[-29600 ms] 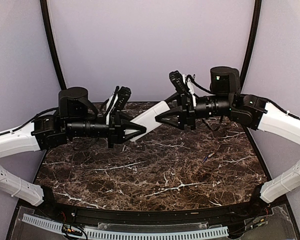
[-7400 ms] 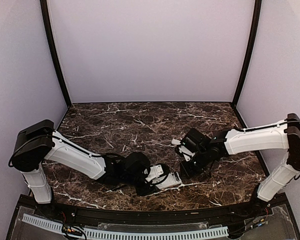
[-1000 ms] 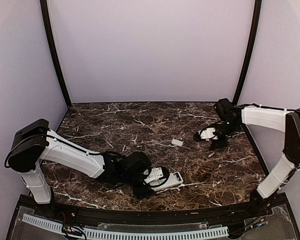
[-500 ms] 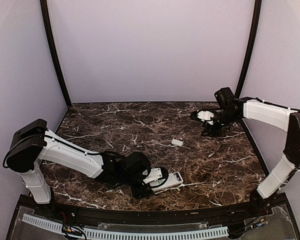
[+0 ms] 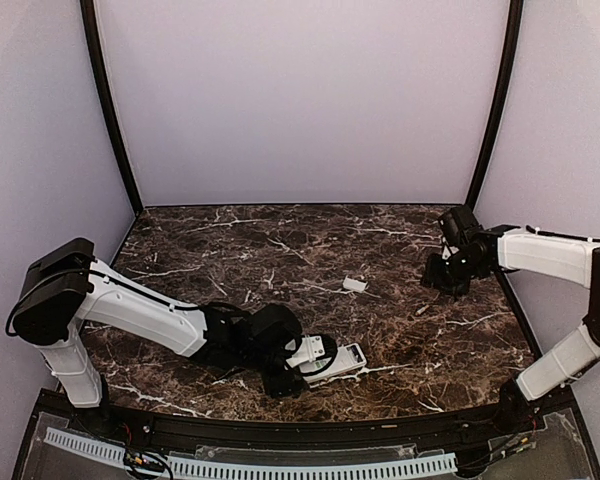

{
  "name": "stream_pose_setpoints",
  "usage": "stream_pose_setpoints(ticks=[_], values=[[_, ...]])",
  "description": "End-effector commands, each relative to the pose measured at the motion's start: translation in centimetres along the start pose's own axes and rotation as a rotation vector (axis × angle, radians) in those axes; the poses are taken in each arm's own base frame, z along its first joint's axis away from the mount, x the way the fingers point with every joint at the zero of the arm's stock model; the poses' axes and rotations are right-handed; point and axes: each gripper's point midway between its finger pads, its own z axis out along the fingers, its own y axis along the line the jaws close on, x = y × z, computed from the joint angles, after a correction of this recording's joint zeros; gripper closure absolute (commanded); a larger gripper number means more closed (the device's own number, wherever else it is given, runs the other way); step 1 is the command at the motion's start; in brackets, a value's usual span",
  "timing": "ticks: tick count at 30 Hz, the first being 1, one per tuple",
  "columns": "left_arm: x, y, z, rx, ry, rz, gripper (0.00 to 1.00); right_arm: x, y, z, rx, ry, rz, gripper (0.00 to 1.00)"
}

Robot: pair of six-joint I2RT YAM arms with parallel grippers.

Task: Load the batteries into the remote control
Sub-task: Pick up the battery at the center of the board.

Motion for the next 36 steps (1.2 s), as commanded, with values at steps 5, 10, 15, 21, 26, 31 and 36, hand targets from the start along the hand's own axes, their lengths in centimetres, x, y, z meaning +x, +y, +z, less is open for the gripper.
stream_pose_setpoints(ticks=[5,10,15,21,26,31,36], values=[[1.8,-0.3,0.1,-0.002,0.068,0.009,0.2,3.8,-2.2,3.0,0.081,0.039,0.334,0.47],[1.9,-0.3,0.2,-0.002,0.069,0.006,0.2,3.7,-1.7,3.7,0.105,0.04,0.3,0.45],[2.0,-0.2,0.3,-0.009,0.073,0.007,0.2,3.7,-2.1,4.3,0.191,0.054,0.224,0.48],[2.1,-0.2,0.5,-0.008,0.077,0.006,0.2,4.6,-1.2,5.5,0.212,0.094,0.16,0.54],[2.4,-0.1,0.6,-0.019,0.087,0.009,0.21,5.5,-1.1,5.8,0.235,0.113,0.129,0.57],[2.3,-0.1,0.6,-0.019,0.083,0.01,0.2,6.3,-1.3,5.7,0.23,0.129,0.126,0.7],[2.4,0.0,0.6,-0.023,0.086,0.011,0.21,6.7,-1.0,5.6,0.205,0.147,0.096,0.93]])
